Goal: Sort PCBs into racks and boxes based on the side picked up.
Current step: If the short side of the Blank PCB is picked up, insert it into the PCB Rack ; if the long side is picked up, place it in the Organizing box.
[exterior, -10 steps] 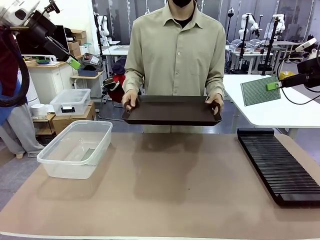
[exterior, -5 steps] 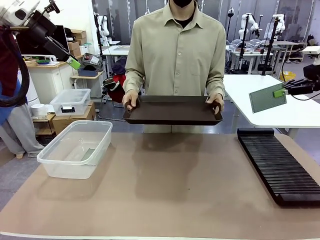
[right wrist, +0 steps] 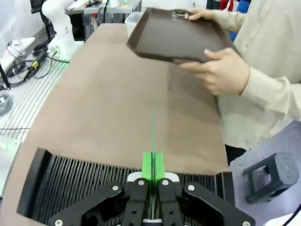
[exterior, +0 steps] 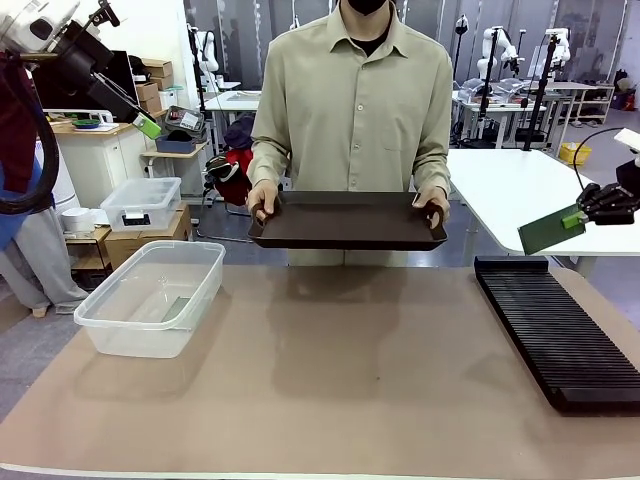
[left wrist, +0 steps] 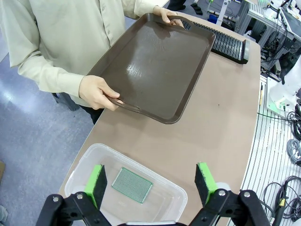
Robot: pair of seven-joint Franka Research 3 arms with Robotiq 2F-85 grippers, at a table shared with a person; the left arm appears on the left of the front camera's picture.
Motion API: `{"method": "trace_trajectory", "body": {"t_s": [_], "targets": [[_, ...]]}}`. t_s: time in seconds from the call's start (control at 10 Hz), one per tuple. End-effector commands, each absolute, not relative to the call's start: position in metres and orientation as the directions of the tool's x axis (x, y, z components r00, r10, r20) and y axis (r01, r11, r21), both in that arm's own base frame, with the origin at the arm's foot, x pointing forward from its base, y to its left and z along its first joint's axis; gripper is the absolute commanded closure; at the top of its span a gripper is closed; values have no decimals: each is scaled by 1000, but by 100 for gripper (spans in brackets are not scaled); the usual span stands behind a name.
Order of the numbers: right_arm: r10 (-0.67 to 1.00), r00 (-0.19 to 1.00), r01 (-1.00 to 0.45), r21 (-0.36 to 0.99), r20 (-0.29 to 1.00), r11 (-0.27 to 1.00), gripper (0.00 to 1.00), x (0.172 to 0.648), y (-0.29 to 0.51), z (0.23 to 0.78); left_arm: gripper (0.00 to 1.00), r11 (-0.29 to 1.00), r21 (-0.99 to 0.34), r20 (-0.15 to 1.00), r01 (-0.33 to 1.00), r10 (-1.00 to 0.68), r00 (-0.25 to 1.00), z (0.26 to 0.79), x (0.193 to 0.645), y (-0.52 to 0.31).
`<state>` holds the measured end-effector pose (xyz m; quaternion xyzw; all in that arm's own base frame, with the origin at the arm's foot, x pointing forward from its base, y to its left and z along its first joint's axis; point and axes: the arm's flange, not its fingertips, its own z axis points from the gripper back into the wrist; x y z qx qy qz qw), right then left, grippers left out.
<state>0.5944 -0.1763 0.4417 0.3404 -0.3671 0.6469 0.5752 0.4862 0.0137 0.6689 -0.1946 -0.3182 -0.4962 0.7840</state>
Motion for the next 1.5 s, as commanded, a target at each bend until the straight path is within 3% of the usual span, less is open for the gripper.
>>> {"method": "trace_trajectory", "body": {"t_s": [0.0, 0.6, 1.4], "targets": [[461, -74, -997, -51, 884, -63, 98, 600, -182, 442, 0, 430, 11, 691, 903, -656, 304, 668, 485, 13], [504, -88, -995, -47, 859, -93, 98, 599, -171, 429, 0, 430, 11, 691, 903, -656, 304, 668, 485, 13], [501, -163, -982, -91, 850, -166, 98, 618, -175, 372, 0, 430, 11, 691, 903, -656, 304, 668, 485, 13]]}}
